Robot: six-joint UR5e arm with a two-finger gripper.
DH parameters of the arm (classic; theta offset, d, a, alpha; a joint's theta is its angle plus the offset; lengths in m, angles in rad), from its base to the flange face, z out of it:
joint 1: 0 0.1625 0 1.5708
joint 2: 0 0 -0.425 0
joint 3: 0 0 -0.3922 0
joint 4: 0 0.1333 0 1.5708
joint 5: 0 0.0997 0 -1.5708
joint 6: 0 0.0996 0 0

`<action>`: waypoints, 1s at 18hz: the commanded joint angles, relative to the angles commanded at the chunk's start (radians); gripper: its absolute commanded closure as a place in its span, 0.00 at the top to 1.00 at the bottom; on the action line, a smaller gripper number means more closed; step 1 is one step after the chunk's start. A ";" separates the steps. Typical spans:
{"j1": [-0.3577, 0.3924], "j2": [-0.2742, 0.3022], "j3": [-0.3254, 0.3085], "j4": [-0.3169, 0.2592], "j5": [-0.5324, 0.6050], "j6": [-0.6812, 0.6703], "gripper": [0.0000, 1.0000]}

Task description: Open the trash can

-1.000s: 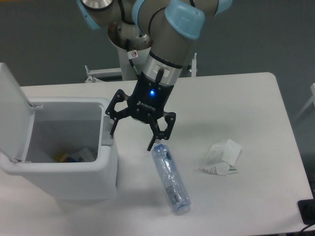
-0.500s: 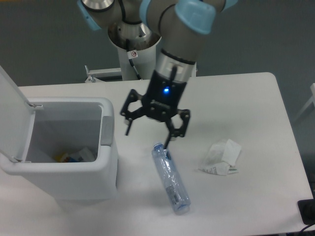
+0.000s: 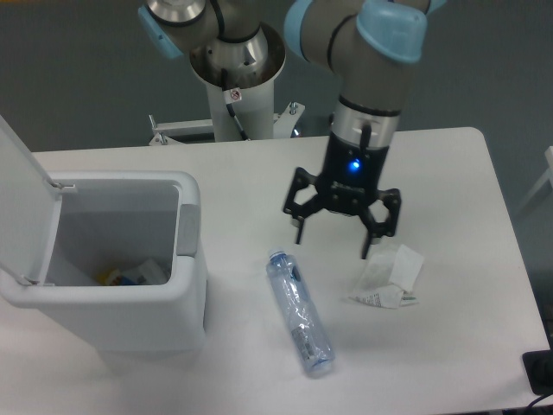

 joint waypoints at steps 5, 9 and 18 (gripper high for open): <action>0.063 -0.110 0.072 -0.005 0.184 0.161 1.00; 0.121 -0.183 0.114 -0.020 0.259 0.258 1.00; 0.124 -0.195 0.109 -0.110 0.299 0.421 1.00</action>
